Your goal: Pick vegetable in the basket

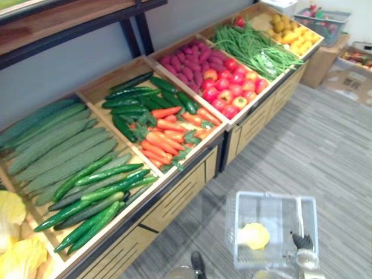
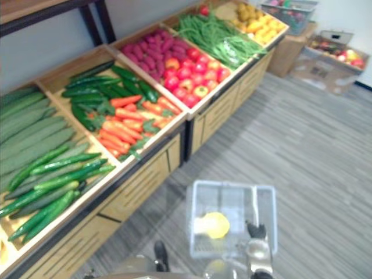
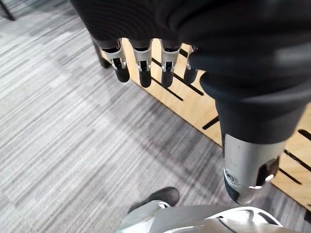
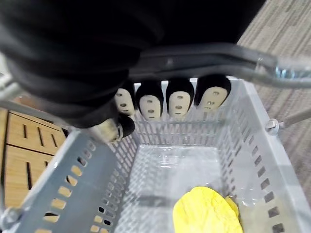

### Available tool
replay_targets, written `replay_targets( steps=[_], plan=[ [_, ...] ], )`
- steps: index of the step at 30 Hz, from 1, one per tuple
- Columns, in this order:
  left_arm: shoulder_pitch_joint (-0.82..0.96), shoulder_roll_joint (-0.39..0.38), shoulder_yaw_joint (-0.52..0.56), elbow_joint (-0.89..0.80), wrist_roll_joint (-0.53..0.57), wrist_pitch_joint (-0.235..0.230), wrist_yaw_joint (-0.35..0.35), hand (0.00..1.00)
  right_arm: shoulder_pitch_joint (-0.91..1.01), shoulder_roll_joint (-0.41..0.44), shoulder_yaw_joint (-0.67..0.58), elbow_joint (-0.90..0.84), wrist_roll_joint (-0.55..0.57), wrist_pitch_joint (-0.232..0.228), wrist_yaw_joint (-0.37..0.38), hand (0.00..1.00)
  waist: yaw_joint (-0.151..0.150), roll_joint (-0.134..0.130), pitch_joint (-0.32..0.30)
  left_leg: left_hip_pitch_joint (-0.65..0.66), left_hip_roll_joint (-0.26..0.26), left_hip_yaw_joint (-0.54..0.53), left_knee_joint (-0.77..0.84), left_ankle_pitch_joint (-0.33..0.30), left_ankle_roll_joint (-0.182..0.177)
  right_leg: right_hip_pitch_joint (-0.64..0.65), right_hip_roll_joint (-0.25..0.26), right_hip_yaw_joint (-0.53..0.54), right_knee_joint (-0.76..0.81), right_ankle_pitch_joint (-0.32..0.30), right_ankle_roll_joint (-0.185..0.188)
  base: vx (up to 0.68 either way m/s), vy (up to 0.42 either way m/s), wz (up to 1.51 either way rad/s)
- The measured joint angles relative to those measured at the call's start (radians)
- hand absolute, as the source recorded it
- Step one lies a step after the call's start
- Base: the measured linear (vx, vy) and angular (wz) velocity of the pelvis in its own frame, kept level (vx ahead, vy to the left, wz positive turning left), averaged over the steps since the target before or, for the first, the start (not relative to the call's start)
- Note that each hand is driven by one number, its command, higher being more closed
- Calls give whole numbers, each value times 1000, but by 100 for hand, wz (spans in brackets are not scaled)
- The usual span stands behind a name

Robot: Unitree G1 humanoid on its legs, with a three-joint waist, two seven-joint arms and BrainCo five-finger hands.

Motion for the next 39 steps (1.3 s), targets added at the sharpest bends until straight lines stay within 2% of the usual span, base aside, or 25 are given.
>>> replay_targets(
  steps=[2,4,5,6,7,9,10,11,12,13,15,16,19,22,24,27,30,31,33,34,39],
  plan=[
    [0,0,1,-7,-3,0,1,0,12,0,-5,13,0,-3,2,100,-5,0,1,28,17,-11,7,-17,-10,-8,36,-15,-70,-55,3,164,-12,18],
    [-12,-5,7,-7,-8,-1,2,0,17,0,-24,33,3,-4,2,100,-7,2,0,33,34,-30,26,-27,-30,-8,64,-13,-218,-57,0,176,-96,27],
    [-27,-5,9,-6,-8,-2,3,0,17,1,-48,43,9,0,2,100,-7,4,2,32,48,-47,36,-34,-42,-9,83,7,-338,-48,12,222,-187,36],
    [-37,-7,10,-6,-8,-3,3,0,15,6,-70,49,28,3,1,100,-5,7,2,31,65,-58,46,-43,-58,-17,97,52,-447,-33,24,189,-190,30],
    [-39,-7,10,-6,-8,-3,3,0,12,8,-82,55,32,5,1,100,-5,6,1,31,71,-63,49,-45,-65,-25,99,74,-491,-25,38,195,-236,29],
    [-49,-10,15,-4,-8,-4,4,0,8,16,-133,74,46,10,-1,100,-5,4,1,33,103,-98,77,-65,-108,-35,98,115,-605,46,42,244,-328,34],
    [-48,-8,35,-3,-8,-6,4,0,11,19,-145,78,68,14,-3,100,-6,-12,-8,37,112,-117,88,-73,-138,-38,95,136,-641,98,37,241,-362,39],
    [-47,-2,46,-2,-8,-6,5,0,14,21,-148,79,69,18,-3,100,-6,-27,-13,39,111,-131,91,-73,-154,-38,87,146,-646,122,37,238,-417,55],
    [-60,-6,65,11,-8,-4,5,0,13,10,-163,82,70,21,-3,100,-10,-12,-2,54,134,-164,84,-73,-185,-32,100,125,-598,188,46,247,-424,59],
    [-55,-37,80,15,-8,-11,6,0,19,-8,-187,81,69,21,-16,100,-9,29,-23,55,186,-185,54,-44,-211,-34,143,83,-571,150,17,254,-404,55],
    [-54,-65,96,17,-8,-15,7,0,16,-36,-194,84,68,24,-15,100,-7,71,-27,75,236,-199,12,-3,-239,-32,183,37,-535,106,-16,264,-337,45],
    [-54,-70,115,24,-10,-15,5,0,16,-40,-197,93,67,25,-13,100,-8,75,-26,75,257,-215,-3,48,-241,-21,198,5,-521,78,-35,224,-322,59],
    [-50,-66,153,24,-18,-14,3,0,34,-43,-210,120,68,25,-17,100,-10,52,-20,30,271,-219,74,139,-209,54,197,-79,-534,35,-62,140,-312,73],
    [-43,-66,156,24,-58,-14,4,0,52,-51,-209,122,69,24,-18,100,-9,49,-20,15,270,-199,106,182,-181,98,194,-118,-559,22,-67,45,-164,49],
    [-41,-66,157,24,-58,-13,5,0,61,-54,-209,122,68,24,-16,100,-9,48,-20,14,270,-137,106,202,-160,122,195,-137,-585,20,-65,12,-79,29],
    [-38,-66,161,24,-58,-11,10,0,74,-54,-209,122,69,21,-13,100,-14,46,-23,18,250,-77,40,204,-158,136,197,-157,-622,32,-49,12,15,23],
    [-48,-66,167,23,-56,0,14,0,81,-46,-221,117,73,22,-15,100,-25,53,-27,15,226,-69,-32,203,-158,134,191,-191,-649,58,-33,25,116,39],
    [-49,-65,172,21,-56,0,15,0,82,-40,-221,114,74,22,-16,100,-25,50,-30,15,220,-57,-31,202,-158,133,184,-194,-655,65,-27,48,139,22],
    [-49,-66,188,2,-55,3,23,0,85,-8,-214,98,75,22,-23,100,-4,26,-33,13,198,-14,-30,190,-149,139,172,-184,-695,106,-17,47,129,-7],
    [-50,-66,188,2,-55,3,23,0,85,0,-214,95,75,22,-24,100,-3,24,-33,14,195,-9,-30,183,-146,142,171,-181,-704,113,-14,29,108,-15],
    [-46,-69,156,5,-36,8,33,0,92,12,-215,84,69,24,-24,100,-5,45,-52,38,187,10,-10,58,-154,153,163,-155,-721,130,12,12,134,-17]
  ],
)
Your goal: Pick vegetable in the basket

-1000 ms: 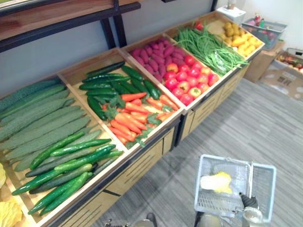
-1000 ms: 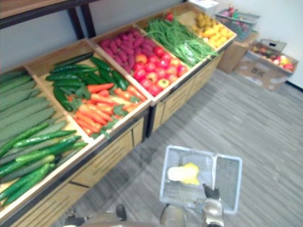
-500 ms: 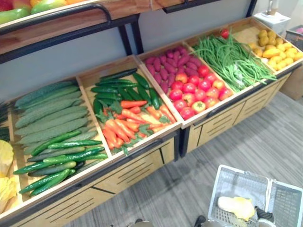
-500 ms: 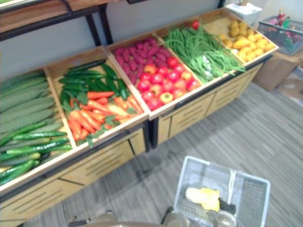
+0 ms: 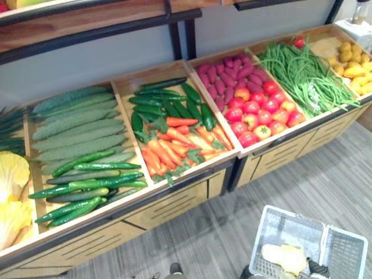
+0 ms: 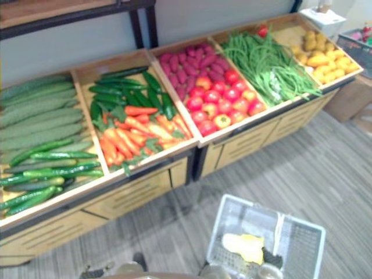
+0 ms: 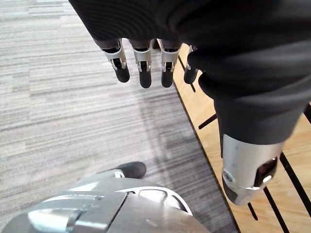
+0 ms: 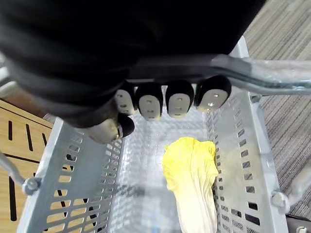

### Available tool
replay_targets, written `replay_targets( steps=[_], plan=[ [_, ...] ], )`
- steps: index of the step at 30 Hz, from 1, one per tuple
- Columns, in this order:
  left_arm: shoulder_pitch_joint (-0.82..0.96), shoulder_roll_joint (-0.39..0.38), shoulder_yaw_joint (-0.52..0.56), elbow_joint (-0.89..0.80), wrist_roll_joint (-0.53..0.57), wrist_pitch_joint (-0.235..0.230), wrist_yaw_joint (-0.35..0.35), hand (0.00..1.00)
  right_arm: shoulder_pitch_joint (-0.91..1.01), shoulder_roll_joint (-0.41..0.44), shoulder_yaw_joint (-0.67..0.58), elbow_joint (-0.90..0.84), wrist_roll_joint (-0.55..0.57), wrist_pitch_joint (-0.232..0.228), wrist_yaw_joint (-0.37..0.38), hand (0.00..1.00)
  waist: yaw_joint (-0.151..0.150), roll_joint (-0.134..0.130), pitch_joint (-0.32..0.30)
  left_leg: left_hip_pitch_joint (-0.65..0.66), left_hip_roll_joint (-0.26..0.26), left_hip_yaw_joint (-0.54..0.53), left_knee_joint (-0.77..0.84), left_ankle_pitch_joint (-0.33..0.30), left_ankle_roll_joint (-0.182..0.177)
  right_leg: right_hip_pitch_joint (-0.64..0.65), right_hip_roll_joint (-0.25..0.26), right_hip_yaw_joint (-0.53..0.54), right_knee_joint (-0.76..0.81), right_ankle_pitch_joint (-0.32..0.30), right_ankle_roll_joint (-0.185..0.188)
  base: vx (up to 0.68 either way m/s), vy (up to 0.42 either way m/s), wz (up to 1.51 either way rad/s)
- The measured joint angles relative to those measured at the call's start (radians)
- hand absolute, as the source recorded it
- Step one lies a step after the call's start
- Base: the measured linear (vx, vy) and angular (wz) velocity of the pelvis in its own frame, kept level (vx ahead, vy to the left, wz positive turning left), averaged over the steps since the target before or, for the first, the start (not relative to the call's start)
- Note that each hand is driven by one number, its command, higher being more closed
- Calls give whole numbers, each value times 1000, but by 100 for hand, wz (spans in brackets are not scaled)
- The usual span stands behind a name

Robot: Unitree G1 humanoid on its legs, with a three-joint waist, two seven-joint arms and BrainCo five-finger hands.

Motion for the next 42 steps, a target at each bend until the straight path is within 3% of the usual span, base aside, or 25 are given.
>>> replay_targets(
  steps=[3,5,7,10,11,12,13,15,16,17,18,22,24,34,39,42],
  plan=[
    [4,25,-72,1,21,0,-1,0,-12,-1,2,-3,0,-2,1,100,-1,-22,3,15,-55,28,38,-73,30,-52,-103,41,156,-73,40,-11,174,-18],
    [7,45,-122,1,22,-1,-1,0,-28,-3,9,-2,0,-3,1,100,-2,-32,-1,47,-97,47,34,-100,38,-105,-160,98,293,-70,27,22,171,-22],
    [2,58,-138,0,21,-1,-1,0,-46,-1,34,5,1,-5,1,100,-7,-33,-2,48,-91,42,30,-104,39,-137,-151,138,340,-34,-22,43,107,-4],
    [-18,76,-140,-1,20,-2,-1,0,-56,1,51,34,1,-13,2,100,-13,-39,-10,48,-76,12,18,-83,42,-138,-129,145,335,8,-44,149,45,25],
    [-32,80,-137,0,20,-3,-1,0,-57,3,51,38,2,-23,4,100,-17,-46,-2,44,-69,-14,15,-79,45,-161,-133,153,397,19,-60,130,-23,47],
    [-41,78,-137,0,19,-2,0,0,-58,6,42,38,9,-26,3,100,-18,-31,7,44,-50,-30,15,-78,45,-175,-113,180,378,-16,-50,127,-52,49],
    [-42,79,-132,0,19,-2,0,0,-58,7,39,38,11,-25,3,100,-23,-34,5,44,-33,-39,15,-77,41,-171,-84,206,312,-32,-39,131,-91,46],
    [-41,97,-106,3,19,-2,1,0,-58,19,37,39,11,-24,8,100,-24,-69,3,46,-34,-70,12,-74,25,-173,-60,231,195,-1,-12,109,-113,55],
    [-43,106,-87,0,19,-4,1,0,-55,32,28,40,12,-24,8,100,-25,-101,-1,49,-52,-86,10,-73,12,-174,-66,233,164,67,-1,148,-224,51],
    [-50,97,-63,4,19,-4,1,0,-57,33,16,45,11,-24,7,100,-23,-104,0,65,-53,-92,-5,-67,-1,-158,-71,221,170,22,20,170,-233,28],
    [-51,54,-39,8,20,-8,1,0,-61,26,3,43,9,-23,7,100,-14,-63,-4,74,-28,-91,-27,-56,-19,-142,-42,201,149,14,12,165,-221,12],
    [-48,11,-29,24,19,-10,1,0,-61,11,-44,67,10,-15,10,100,-16,5,-5,69,8,-119,-40,-42,-39,-89,5,144,76,1,6,74,-121,18],
    [-45,5,-29,21,18,-11,1,0,-59,6,-77,74,11,-1,10,100,-25,15,-8,74,13,-123,-40,-42,-39,-59,13,130,50,1,6,25,-58,29],
    [-40,21,-61,-59,-23,-30,27,0,-44,1,-79,78,11,-1,9,100,-29,-8,-16,60,-11,-149,-52,-42,-38,-32,-3,102,-9,26,27,22,11,10],
    [-49,20,-142,-140,-24,-54,62,0,-39,-18,-85,113,38,-4,-12,100,-38,0,-20,13,-40,-253,-43,-30,-22,19,-34,-6,-41,30,35,24,20,60],
    [-40,21,-198,-211,-23,-53,64,0,-33,-14,-89,113,42,2,-21,100,-27,4,-18,-3,-48,-309,-36,-27,-18,53,-38,-63,-54,30,35,10,5,53]
  ],
)
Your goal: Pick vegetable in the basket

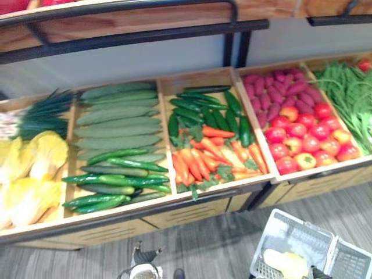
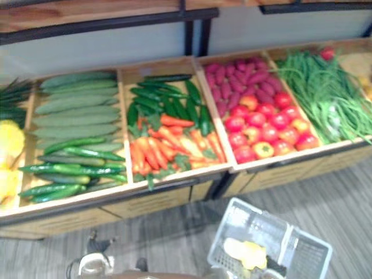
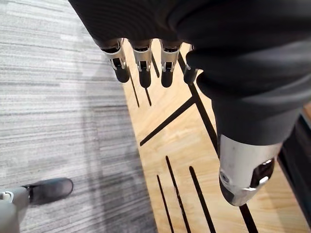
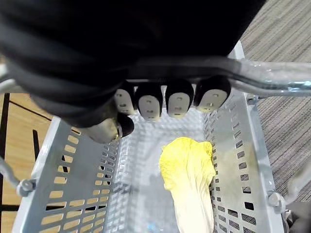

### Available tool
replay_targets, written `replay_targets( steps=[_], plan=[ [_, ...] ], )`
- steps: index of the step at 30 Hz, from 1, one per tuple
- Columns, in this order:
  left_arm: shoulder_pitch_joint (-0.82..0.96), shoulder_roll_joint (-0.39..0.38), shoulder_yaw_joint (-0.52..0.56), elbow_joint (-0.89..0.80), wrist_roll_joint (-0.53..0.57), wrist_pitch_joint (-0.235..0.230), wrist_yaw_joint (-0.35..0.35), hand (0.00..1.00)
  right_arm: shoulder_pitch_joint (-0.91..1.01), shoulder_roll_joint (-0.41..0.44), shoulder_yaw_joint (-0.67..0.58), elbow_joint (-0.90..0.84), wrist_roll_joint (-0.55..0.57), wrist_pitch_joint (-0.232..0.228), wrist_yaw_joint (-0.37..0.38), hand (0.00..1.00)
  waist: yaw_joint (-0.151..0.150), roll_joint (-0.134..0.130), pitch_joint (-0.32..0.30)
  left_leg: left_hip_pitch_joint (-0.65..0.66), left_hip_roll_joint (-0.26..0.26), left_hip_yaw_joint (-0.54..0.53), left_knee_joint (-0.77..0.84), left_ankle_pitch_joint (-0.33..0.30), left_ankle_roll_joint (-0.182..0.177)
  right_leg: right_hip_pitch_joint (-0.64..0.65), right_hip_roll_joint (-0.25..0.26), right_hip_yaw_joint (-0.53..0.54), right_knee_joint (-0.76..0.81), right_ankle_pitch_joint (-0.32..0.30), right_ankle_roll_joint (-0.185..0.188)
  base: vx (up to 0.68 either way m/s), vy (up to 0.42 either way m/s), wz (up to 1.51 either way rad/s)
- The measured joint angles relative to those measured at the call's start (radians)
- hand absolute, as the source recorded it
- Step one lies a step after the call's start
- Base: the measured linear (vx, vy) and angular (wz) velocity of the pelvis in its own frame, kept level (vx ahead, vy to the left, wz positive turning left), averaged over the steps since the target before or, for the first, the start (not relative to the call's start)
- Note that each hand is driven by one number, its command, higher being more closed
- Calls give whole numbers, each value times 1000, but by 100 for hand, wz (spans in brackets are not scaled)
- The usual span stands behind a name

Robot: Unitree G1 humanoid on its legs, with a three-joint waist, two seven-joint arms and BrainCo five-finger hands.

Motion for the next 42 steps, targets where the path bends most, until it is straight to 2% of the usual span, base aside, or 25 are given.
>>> replay_targets(
  steps=[3,7,10,13,16,19,23,26,32,35,36,42],
  plan=[
    [49,0,-32,-153,0,1,1,0,-2,4,11,-3,0,0,-7,100,8,1,0,-9,-2,-20,0,5,3,5,0,-18,0,0,0,-13,-1,25],
    [156,-22,-18,-531,0,-12,8,0,11,8,30,-36,-1,-1,-6,100,26,8,-4,-10,-1,-14,-1,7,4,-2,0,-7,1,1,0,-31,-4,-3],
    [200,-69,61,-638,1,-23,31,0,17,7,50,-57,-10,-1,0,100,26,14,-6,5,2,14,-4,6,3,-7,2,22,2,2,0,-18,-6,-26],
    [205,-101,155,-660,1,-20,50,0,34,7,51,-79,-12,-1,6,100,26,23,-11,21,5,39,-17,6,3,-10,6,44,3,5,-2,-28,-14,-24],
    [193,-110,268,-743,0,-13,117,0,52,8,48,-82,-12,-4,10,100,28,16,-13,32,7,58,-18,5,3,-10,7,61,5,7,-2,-16,-6,-15],
    [174,-126,396,-902,-37,-11,227,0,74,9,38,-90,-12,-9,11,100,29,5,-19,36,10,70,-18,4,4,-14,7,70,9,7,-1,-7,-2,-6],
    [174,-128,439,-1018,-37,-8,285,0,92,14,1,-101,-13,-10,20,100,29,2,-27,51,13,96,-18,1,2,-16,9,92,14,7,-1,-15,-4,-16],
    [163,-128,424,-1071,-35,2,315,0,105,16,-14,-102,-13,-10,32,100,29,1,-37,59,17,109,-18,0,1,-17,15,105,14,7,-1,-14,-10,-12],
    [130,-118,242,-1073,-23,10,300,0,109,11,12,-97,-13,-15,41,100,24,1,-58,65,27,144,-17,-3,-2,-34,31,146,6,11,-5,-19,-12,-18],
    [105,-117,141,-1021,-23,11,274,0,105,5,31,-87,-13,-23,42,100,12,2,-59,66,27,155,-17,-3,-2,-40,34,156,1,15,-5,-6,-4,-11],
    [102,-109,118,-992,-22,11,263,0,94,5,35,-88,-13,-23,42,100,-2,3,-59,68,27,159,-19,-3,-2,-40,34,159,-2,18,-8,6,1,-7],
    [65,-107,57,-811,-21,31,208,0,64,2,95,-89,-52,-22,42,100,-30,7,-60,75,31,211,-19,-13,-5,-56,52,210,-38,47,-18,5,-2,-26]
  ],
)
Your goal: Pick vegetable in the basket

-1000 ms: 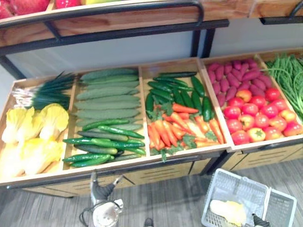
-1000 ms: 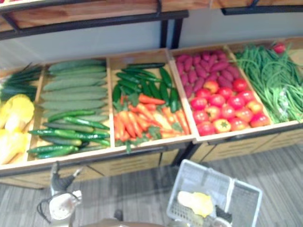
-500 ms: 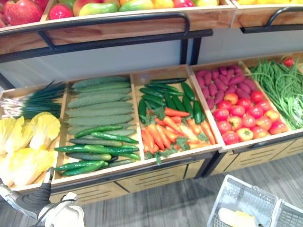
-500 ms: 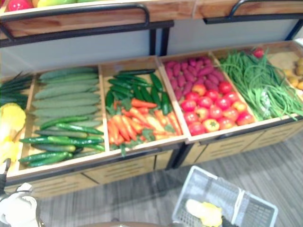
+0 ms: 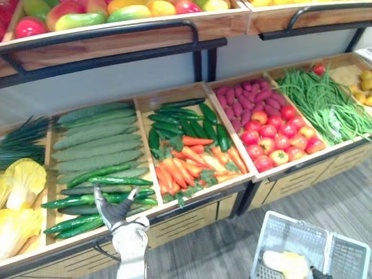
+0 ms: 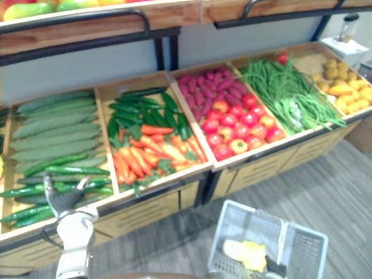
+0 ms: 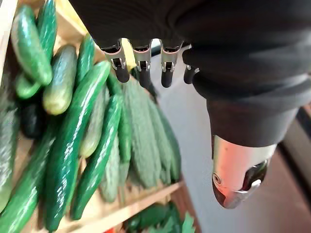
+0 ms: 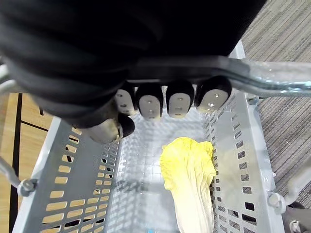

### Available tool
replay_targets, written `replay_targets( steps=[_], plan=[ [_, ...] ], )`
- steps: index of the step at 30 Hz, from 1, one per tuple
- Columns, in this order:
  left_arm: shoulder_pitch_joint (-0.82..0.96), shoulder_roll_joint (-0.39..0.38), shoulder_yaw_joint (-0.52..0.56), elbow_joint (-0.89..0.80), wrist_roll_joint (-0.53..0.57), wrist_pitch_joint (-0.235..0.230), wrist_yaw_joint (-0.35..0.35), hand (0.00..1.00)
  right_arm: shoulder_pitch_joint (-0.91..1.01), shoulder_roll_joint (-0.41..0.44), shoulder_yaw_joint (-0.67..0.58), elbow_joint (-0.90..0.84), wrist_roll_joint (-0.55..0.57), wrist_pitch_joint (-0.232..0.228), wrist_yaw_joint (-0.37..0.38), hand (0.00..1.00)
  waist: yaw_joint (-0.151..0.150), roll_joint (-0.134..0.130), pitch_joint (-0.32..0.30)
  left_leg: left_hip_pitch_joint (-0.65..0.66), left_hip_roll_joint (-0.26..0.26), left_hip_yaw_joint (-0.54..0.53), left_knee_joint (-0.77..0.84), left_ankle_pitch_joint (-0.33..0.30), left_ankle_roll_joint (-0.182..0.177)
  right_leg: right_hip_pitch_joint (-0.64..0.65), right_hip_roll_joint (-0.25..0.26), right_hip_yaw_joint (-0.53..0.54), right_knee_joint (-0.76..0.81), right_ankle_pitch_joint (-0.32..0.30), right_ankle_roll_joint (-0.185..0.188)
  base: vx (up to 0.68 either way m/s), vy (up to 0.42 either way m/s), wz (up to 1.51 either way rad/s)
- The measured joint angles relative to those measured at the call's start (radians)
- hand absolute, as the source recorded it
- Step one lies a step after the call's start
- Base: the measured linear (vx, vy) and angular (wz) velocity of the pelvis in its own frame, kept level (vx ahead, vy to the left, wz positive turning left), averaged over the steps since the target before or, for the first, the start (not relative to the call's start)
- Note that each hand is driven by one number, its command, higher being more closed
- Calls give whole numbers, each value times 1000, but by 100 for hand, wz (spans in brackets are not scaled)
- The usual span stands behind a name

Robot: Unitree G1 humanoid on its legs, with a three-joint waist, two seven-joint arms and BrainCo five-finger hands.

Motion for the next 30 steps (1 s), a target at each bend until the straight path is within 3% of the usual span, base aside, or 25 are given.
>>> replay_targets(
  steps=[6,21,30],
  plan=[
    [-44,20,-8,108,-4,3,-2,0,0,-7,12,-1,0,1,-6,100,-5,23,-10,15,9,60,3,-22,-8,-17,18,54,-21,10,-3,17,-8,-29],
    [-156,70,4,292,-5,42,24,0,-10,-8,43,-4,0,-1,-12,100,-50,27,-9,47,7,137,37,-75,-12,-22,26,130,-34,16,-1,13,-8,-16],
    [-198,68,0,338,-6,45,31,0,-16,-8,43,-4,1,-1,-24,100,-55,38,-4,62,12,180,44,-93,-22,-35,39,174,-34,18,1,-16,-37,-16]
  ],
)
